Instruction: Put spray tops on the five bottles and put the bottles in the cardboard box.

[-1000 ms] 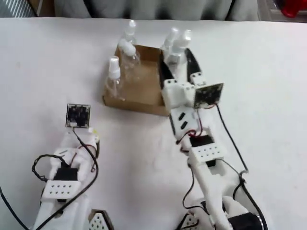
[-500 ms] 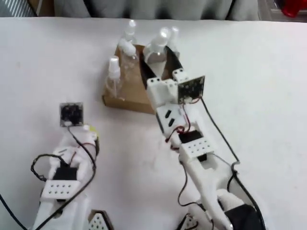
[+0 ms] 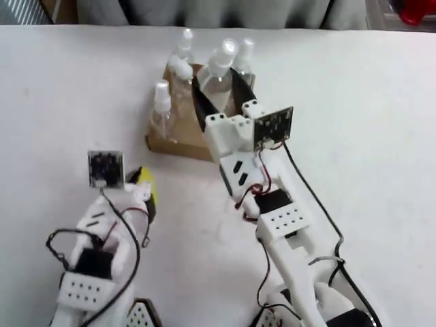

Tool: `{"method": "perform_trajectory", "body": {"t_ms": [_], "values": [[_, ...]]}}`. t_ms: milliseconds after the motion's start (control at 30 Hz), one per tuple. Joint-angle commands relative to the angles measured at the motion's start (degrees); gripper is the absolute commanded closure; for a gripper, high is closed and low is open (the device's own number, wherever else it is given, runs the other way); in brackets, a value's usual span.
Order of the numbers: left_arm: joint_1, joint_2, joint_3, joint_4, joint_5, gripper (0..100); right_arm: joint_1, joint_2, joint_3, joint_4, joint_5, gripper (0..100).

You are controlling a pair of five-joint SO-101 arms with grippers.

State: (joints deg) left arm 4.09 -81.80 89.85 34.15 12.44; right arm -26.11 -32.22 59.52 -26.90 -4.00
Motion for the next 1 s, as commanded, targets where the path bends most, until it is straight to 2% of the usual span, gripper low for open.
{"method": "perform_trajectory", "body": {"t_ms": [0, 67, 267, 533, 700, 967], "values": [[3.3, -21.9, 3.9, 8.2, 0.9, 98, 0.8, -2.5, 1.0, 0.0, -0.5, 98.2], [4.0, -24.7, 7.1, 6.9, 0.5, 98, 0.0, -2.5, 1.5, 0.0, -0.6, 98.2], [0.6, -19.8, 7.3, 4.0, 0.4, 98, 1.4, 1.7, 0.1, -1.1, -0.6, 98.2], [-5.6, -19.8, 7.3, 4.1, 0.4, 98, 4.5, 22.9, -8.3, -12.4, -0.6, 98.2], [-5.7, -19.6, 7.3, 4.4, -4.5, 98, 5.0, 33.1, -11.3, -20.6, -0.4, 98.2], [-5.7, -19.6, 7.3, 4.5, -5.2, 98, 5.2, 36.6, -11.3, -22.2, -0.2, 98.2]]}}
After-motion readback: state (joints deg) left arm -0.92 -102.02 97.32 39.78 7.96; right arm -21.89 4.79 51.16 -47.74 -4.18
